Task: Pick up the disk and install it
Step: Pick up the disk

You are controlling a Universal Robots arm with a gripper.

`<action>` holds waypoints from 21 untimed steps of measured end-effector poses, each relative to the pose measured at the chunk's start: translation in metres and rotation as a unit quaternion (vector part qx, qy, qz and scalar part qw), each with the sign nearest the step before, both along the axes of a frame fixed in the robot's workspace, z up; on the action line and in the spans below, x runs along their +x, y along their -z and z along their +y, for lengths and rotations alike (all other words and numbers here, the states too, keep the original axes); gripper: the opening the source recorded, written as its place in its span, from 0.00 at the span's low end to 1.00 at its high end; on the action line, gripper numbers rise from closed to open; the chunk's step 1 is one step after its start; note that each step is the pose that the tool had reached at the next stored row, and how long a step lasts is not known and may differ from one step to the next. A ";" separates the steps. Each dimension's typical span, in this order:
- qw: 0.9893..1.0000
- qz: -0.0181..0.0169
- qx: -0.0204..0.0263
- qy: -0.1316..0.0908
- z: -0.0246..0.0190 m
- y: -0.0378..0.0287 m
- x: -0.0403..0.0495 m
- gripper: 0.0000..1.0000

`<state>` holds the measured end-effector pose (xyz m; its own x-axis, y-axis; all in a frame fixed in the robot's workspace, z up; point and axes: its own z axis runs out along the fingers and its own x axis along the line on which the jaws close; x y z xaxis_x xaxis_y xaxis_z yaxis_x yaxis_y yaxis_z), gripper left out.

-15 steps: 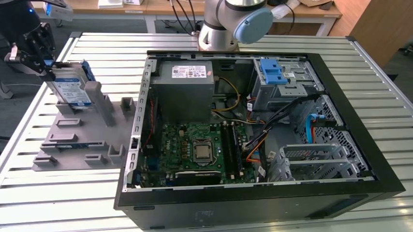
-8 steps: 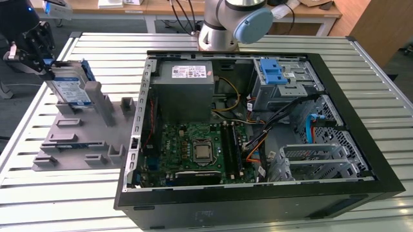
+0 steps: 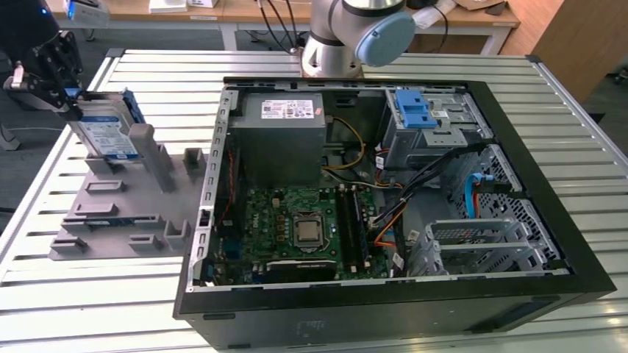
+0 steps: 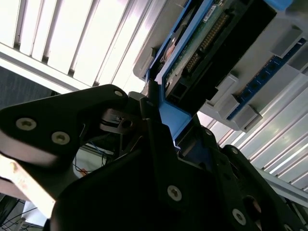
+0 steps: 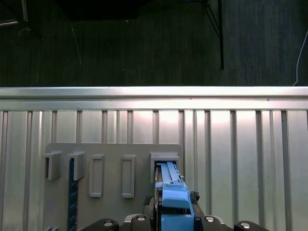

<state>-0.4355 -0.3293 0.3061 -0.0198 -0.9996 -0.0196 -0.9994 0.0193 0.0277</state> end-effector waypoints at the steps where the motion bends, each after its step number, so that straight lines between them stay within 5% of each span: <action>1: 1.000 0.000 0.000 0.000 0.0000 -0.0004 0.0000 0.37; 21: 1.000 0.000 0.000 0.000 0.0000 -0.0056 0.0000 0.37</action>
